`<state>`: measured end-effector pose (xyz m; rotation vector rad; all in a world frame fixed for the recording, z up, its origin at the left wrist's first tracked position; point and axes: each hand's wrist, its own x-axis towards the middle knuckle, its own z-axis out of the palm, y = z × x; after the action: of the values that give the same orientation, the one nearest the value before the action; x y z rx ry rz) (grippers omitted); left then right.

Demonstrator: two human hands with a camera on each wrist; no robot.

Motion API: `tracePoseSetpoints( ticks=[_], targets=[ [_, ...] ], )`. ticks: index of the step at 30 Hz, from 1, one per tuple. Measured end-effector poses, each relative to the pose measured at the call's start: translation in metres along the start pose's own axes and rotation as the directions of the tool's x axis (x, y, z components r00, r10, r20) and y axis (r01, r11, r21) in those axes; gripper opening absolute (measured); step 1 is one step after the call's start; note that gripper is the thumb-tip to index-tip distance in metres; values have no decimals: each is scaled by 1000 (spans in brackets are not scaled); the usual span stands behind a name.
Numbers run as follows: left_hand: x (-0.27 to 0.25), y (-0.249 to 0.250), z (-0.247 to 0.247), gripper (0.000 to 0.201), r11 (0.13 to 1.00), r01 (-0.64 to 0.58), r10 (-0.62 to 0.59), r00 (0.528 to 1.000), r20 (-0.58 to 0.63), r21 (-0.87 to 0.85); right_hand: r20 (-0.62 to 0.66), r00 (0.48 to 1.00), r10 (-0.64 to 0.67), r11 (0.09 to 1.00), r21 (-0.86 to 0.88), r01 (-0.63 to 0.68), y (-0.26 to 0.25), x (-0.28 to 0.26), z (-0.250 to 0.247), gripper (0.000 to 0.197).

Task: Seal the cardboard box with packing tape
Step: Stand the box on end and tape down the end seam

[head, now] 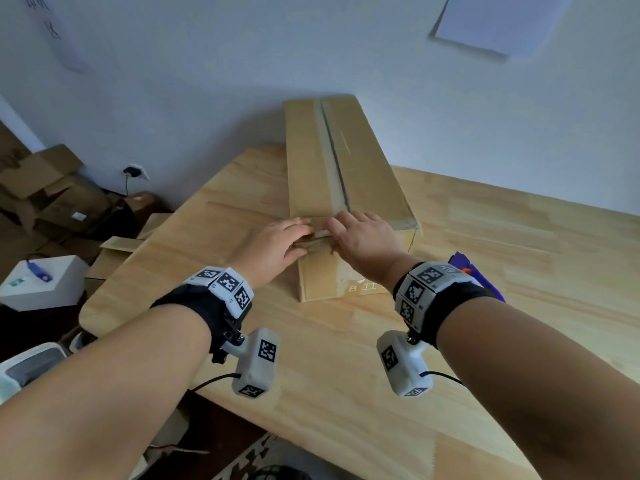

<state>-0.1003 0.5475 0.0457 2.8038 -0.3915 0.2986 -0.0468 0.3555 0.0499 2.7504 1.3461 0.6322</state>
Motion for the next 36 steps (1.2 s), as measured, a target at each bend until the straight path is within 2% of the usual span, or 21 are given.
tracePoseSetpoints(
  ticks=[4, 6, 9, 11, 13, 17, 20, 22, 24, 27, 29, 31, 33, 36],
  targets=[
    [-1, -8, 4, 41, 997, -15, 13, 1000, -25, -70, -185, 980, -72, 997, 24, 78, 3, -3, 10, 18],
    [0, -10, 3, 46, 992, -8, 6, 1000, -14, -123, -187, 979, -75, 991, 94, 94, 5, -4, 13, 4],
    [2, -14, 1, 54, 989, -6, 12, 999, 44, -146, -205, 979, -1, 976, 212, 45, 4, -7, 20, 22],
    [2, -17, 2, 58, 990, -10, 19, 998, 62, -143, -225, 974, 14, 970, 239, 41, 3, -9, 24, 24],
    [4, -18, 5, 59, 986, -23, 25, 1000, 10, -165, -259, 966, -11, 974, 218, 69, 4, -9, 29, 21],
    [13, -14, 17, 47, 990, -100, 78, 976, -203, -100, -364, 926, -97, 983, 113, 148, 7, -8, 35, 18],
    [17, -16, 24, 41, 990, -139, 131, 960, -248, -17, -408, 901, -146, 986, 17, 167, 4, -8, 39, 9],
    [14, -19, 30, 38, 987, -158, 162, 957, -239, 36, -388, 905, -175, 983, -11, 186, 2, -9, 41, 6],
    [9, -19, 37, 38, 984, -154, 170, 959, -227, 84, -339, 919, -204, 978, -19, 210, 3, -14, 42, 13],
    [9, -17, 36, 43, 982, -108, 137, 970, -199, 152, -268, 945, -189, 972, 84, 218, 6, -22, 36, 20],
    [17, -11, 26, 52, 980, -72, 104, 980, -167, 187, -229, 958, -170, 965, 159, 209, 10, -23, 29, 38],
    [31, 0, 17, 62, 977, -11, 36, 993, -110, 214, -184, 974, -129, 974, 160, 159, 17, -22, 24, 50],
    [42, 10, 19, 71, 958, 50, -43, 999, -32, 283, -174, 983, -53, 993, 95, 71, 27, -24, 24, 50],
    [43, 12, 30, 69, 948, 78, -82, 997, 2, 309, -143, 988, 52, 999, 17, -50, 42, -32, 27, 49]
  ],
)
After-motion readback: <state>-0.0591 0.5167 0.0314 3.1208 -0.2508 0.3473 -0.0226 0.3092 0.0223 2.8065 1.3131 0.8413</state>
